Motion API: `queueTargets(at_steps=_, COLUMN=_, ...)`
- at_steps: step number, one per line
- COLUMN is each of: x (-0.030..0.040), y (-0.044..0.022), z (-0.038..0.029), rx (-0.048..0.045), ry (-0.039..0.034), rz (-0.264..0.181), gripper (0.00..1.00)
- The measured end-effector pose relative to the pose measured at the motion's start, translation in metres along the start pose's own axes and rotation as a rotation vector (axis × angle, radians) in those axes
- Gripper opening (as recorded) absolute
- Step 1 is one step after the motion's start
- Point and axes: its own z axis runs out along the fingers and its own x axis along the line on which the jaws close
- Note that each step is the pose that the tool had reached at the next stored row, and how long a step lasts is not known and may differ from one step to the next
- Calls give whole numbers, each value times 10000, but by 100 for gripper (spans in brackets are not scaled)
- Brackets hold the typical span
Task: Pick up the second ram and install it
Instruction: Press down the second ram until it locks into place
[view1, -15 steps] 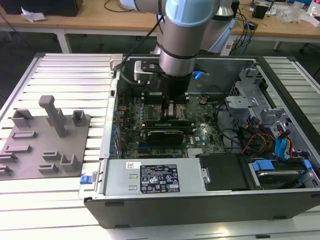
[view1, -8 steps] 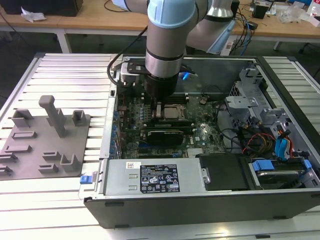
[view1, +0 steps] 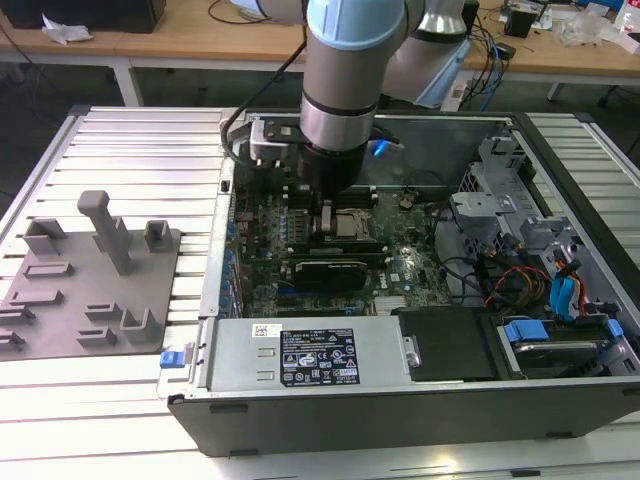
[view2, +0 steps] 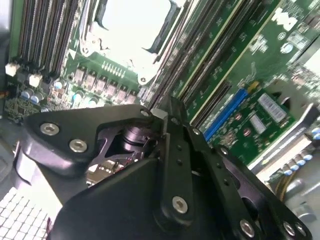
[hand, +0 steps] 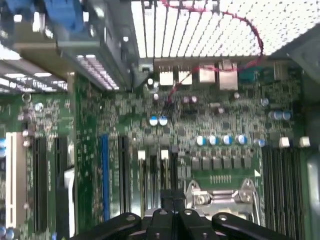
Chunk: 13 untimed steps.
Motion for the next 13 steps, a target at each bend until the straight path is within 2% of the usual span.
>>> queueTargets(at_steps=3, x=-7, y=-195, z=-22, rx=-72, ry=0, rz=1, gripper=11)
queueTargets(at_steps=4, x=-10, y=-220, z=-66, rx=-73, ry=-1, rz=0, gripper=11)
queueTargets(at_steps=6, x=-16, y=-212, z=-228, rx=-74, ry=-1, rz=3, gripper=11)
queueTargets(at_steps=8, x=-20, y=-199, z=-442, rx=-74, ry=0, rz=1, gripper=11)
queueTargets(at_steps=9, x=-22, y=-195, z=-513, rx=-72, ry=-3, rz=1, gripper=11)
queueTargets(at_steps=11, x=-24, y=-190, z=-593, rx=-74, ry=-1, rz=1, gripper=11)
queueTargets(at_steps=13, x=-24, y=-189, z=-613, rx=-72, ry=-3, rz=0, gripper=11)
